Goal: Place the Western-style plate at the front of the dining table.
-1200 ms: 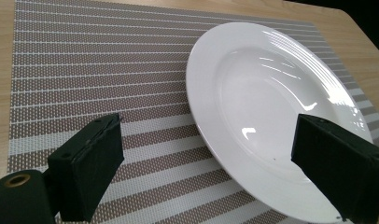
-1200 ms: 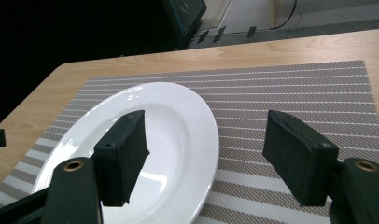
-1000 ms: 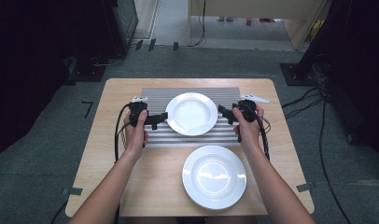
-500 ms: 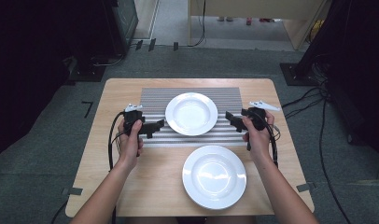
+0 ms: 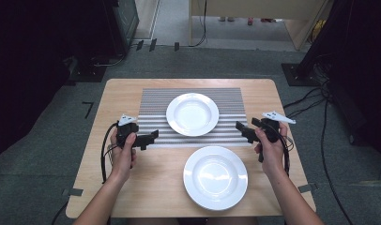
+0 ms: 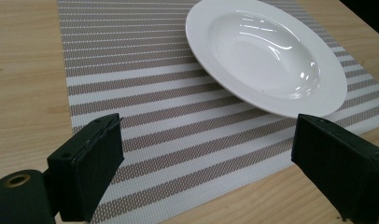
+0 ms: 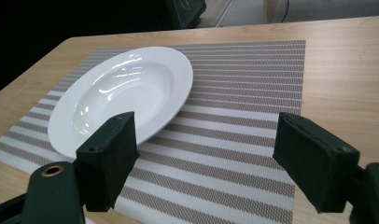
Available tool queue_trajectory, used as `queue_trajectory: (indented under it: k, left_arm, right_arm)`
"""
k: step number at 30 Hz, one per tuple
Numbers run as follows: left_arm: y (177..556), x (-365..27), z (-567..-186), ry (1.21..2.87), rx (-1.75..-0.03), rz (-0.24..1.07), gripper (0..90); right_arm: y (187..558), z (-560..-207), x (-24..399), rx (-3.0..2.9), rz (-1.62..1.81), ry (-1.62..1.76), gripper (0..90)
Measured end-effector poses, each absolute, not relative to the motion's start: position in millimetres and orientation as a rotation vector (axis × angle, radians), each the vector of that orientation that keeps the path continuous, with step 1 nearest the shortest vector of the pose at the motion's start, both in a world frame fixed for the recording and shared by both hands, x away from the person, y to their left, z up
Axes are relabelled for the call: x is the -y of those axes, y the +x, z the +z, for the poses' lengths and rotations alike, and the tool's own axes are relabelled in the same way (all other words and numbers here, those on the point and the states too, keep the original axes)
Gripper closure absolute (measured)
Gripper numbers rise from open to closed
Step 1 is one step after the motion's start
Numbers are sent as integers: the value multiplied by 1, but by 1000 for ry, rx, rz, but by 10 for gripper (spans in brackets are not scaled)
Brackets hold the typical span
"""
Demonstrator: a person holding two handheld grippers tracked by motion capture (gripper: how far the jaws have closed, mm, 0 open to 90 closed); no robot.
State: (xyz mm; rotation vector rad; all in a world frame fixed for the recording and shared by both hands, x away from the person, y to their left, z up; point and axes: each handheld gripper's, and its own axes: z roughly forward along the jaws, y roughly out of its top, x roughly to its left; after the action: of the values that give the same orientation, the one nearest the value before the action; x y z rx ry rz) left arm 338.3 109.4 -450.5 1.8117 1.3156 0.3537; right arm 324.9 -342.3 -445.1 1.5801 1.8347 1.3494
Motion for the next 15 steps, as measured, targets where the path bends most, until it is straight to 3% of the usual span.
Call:
queue_trajectory:
  k: [15]
  left_arm:
    - [306, -132, -457, 1796, -1329, 380, 90]
  right_arm:
    - [282, -448, 377, -1800, 1358, 1582, 219]
